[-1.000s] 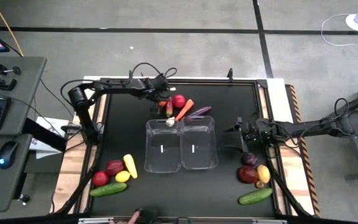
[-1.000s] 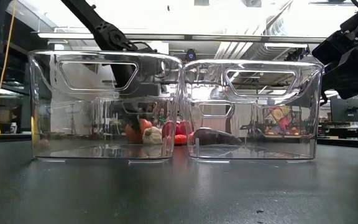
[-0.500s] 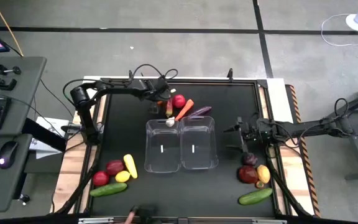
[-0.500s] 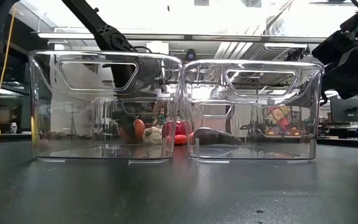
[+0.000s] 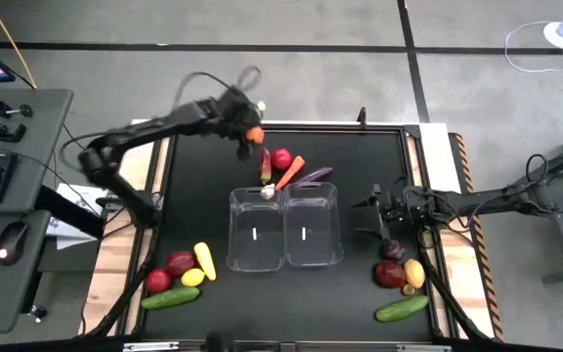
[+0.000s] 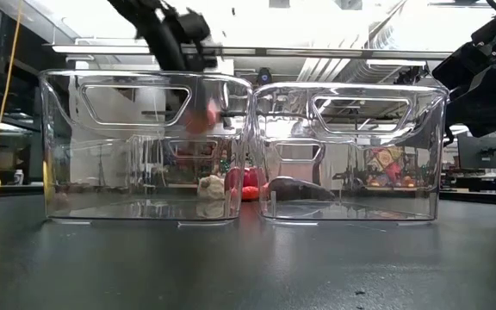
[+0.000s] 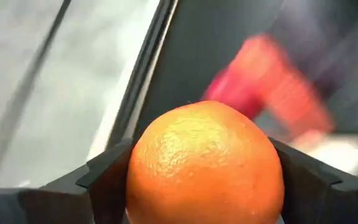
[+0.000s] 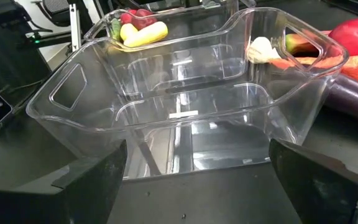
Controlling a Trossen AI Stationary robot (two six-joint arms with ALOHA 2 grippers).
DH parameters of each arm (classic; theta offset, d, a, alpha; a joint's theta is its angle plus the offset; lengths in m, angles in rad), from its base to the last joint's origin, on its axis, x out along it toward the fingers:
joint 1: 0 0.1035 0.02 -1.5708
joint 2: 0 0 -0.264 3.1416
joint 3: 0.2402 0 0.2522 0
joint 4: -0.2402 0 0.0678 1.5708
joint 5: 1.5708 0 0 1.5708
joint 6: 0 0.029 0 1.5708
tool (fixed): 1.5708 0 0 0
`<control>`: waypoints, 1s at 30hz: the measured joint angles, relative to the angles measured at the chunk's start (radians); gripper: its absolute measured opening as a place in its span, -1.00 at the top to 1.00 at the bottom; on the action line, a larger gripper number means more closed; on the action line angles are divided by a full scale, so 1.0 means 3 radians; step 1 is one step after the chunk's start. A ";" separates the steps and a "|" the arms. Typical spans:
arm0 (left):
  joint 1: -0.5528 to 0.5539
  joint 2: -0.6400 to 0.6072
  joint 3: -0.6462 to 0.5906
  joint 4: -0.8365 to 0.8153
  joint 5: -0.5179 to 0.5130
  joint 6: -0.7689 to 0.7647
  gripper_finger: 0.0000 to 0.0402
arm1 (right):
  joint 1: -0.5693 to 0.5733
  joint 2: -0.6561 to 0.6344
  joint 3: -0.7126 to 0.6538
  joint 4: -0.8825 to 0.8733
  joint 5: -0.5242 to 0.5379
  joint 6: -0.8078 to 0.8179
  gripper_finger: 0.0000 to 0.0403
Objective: Sort produce into baskets
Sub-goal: Put the orange into the left transparent bin
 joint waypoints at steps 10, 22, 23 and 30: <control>-0.0721 -0.0901 -0.0418 -0.0071 0.1397 -0.1568 -0.50 | 0.0000 0.0000 0.0000 -0.0001 0.0000 0.0000 -0.92; -0.1615 -0.0868 -0.0811 0.0112 0.0279 -0.1854 -0.59 | -0.0001 0.0001 -0.0001 -0.0001 0.0000 0.0000 -0.92; -0.1615 -0.0868 -0.0815 0.0180 0.0279 -0.1804 -0.59 | -0.0001 0.0001 0.0000 0.0000 0.0000 0.0000 -0.92; -0.1587 -0.0780 -0.0816 0.0344 0.0661 -0.1674 -0.60 | -0.0001 0.0001 -0.0001 -0.0001 0.0000 0.0000 -0.92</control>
